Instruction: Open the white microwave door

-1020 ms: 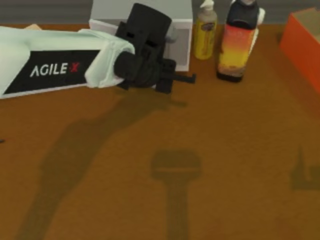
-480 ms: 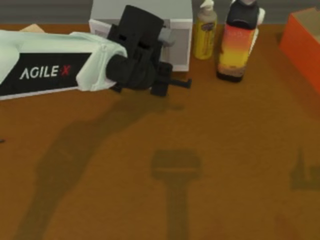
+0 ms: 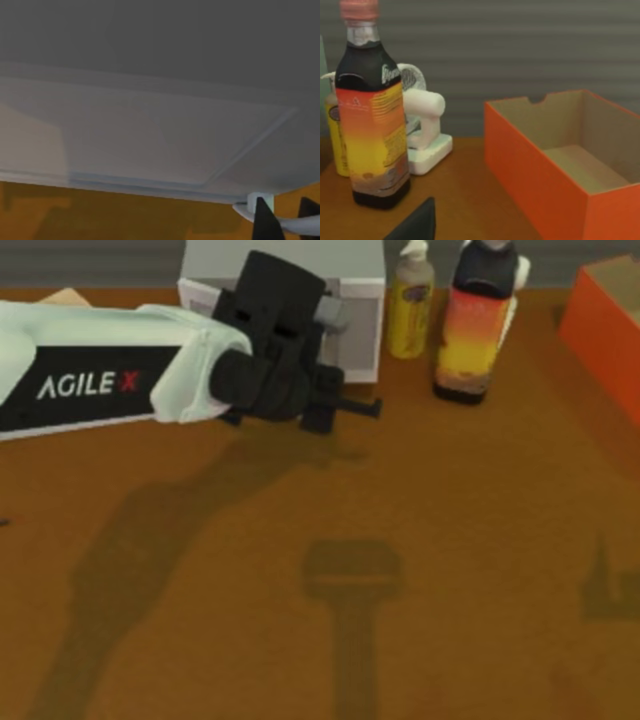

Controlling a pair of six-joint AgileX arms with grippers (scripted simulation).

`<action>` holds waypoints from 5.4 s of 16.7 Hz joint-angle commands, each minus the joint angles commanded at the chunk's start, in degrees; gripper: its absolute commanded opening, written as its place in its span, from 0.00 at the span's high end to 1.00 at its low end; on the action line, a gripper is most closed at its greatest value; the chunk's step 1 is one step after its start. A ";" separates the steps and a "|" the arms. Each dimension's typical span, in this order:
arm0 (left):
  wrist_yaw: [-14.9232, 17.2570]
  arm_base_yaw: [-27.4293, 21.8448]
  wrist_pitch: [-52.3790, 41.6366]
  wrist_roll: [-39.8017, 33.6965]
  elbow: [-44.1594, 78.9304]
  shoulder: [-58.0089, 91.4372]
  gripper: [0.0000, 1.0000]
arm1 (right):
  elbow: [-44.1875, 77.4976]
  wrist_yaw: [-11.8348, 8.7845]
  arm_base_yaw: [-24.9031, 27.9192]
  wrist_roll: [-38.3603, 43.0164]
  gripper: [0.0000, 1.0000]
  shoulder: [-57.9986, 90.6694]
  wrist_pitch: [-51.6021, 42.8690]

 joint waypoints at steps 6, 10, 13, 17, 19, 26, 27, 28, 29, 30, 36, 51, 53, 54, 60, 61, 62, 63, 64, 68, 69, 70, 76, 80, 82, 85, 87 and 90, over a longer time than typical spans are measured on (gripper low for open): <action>0.00 0.00 0.00 0.00 0.00 0.00 1.00 | 0.00 0.00 0.00 0.00 0.00 0.00 0.00; 0.00 0.00 0.00 0.00 0.00 0.00 1.00 | 0.00 0.00 0.00 0.00 0.00 0.00 0.00; 0.00 0.00 0.00 0.00 0.00 0.00 1.00 | 0.00 0.00 0.00 0.00 0.00 0.00 0.00; 0.00 0.00 0.00 0.00 0.00 0.00 1.00 | 0.00 0.00 0.00 0.00 0.00 0.00 0.00; 0.59 -0.40 -0.01 -0.16 -0.04 0.04 1.00 | 0.00 0.00 0.00 0.00 0.00 0.00 0.00; 2.94 1.10 1.13 3.44 -2.83 -1.92 1.00 | 0.00 0.00 0.00 0.00 0.00 0.00 0.00; 2.94 1.10 1.13 3.44 -2.83 -1.92 1.00 | 0.00 0.00 0.00 0.00 0.00 0.00 0.00; 2.94 1.10 1.13 3.44 -2.83 -1.92 1.00 | 0.00 0.00 0.00 0.00 0.00 0.00 0.00; 2.94 1.10 1.13 3.44 -2.83 -1.92 1.00 | 0.00 0.00 0.00 0.00 0.00 0.00 0.00; 2.94 1.10 1.13 3.44 -2.83 -1.92 1.00 | 0.00 0.00 0.00 0.00 0.00 0.00 0.00; 2.94 1.10 1.13 3.44 -2.83 -1.92 1.00 | 0.00 0.00 0.00 0.00 0.00 0.00 0.00; 3.53 0.70 1.10 3.28 -2.86 -1.89 1.00 | 0.00 0.00 0.00 0.00 0.00 0.00 0.00; 4.26 1.15 1.31 4.44 -3.67 -2.42 1.00 | 0.00 0.00 0.00 0.00 0.00 0.00 0.00; 4.64 1.45 1.46 4.96 -4.03 -2.73 1.00 | 0.00 0.00 0.00 0.00 0.00 0.00 0.00; 6.12 2.38 1.95 7.13 -5.46 -3.77 1.00 | 0.00 0.00 0.00 0.00 0.00 0.00 0.00; 6.12 2.38 1.95 7.13 -5.46 -3.77 1.00 | 0.00 0.00 0.00 0.00 0.00 0.00 0.00; 6.12 2.38 1.95 7.13 -5.46 -3.77 1.00 | 0.00 0.00 0.00 0.00 0.00 0.00 0.00; 6.12 2.38 1.95 7.13 -5.46 -3.77 1.00 | 0.00 0.00 0.00 0.00 0.00 0.00 0.00; 6.12 2.38 1.95 7.13 -5.46 -3.77 1.00 | 0.00 0.00 0.00 0.00 0.00 0.00 0.00; 6.12 2.38 1.95 7.13 -5.46 -3.77 1.00 | 0.00 0.00 0.00 0.00 0.00 0.00 0.00; 6.12 2.38 1.95 7.13 -5.46 -3.77 1.00 | 0.00 0.00 0.00 0.00 0.00 0.00 0.00; 6.12 2.38 1.95 7.13 -5.46 -3.77 1.00 | 0.00 0.00 0.00 0.00 0.00 0.00 0.00; 6.12 2.38 1.95 7.13 -5.46 -3.77 1.00 | 0.00 0.00 0.00 0.00 0.00 0.00 0.00; 6.12 2.38 1.95 7.13 -5.46 -3.77 1.00 | 0.00 0.00 0.00 0.00 0.00 0.00 0.00; 6.12 2.38 1.95 7.13 -5.46 -3.77 1.00 | 0.00 0.00 0.00 0.00 0.00 0.00 0.00; 6.98 2.19 1.91 7.37 -5.78 -3.89 1.00 | 0.00 0.00 0.00 0.00 0.00 0.00 0.00; 7.74 2.69 2.05 8.54 -6.42 -4.40 1.00 | 0.00 0.00 0.00 0.00 0.00 0.00 0.00; 8.94 3.48 2.36 10.24 -7.30 -5.22 1.00 | 0.00 0.00 0.00 0.00 0.00 0.00 0.00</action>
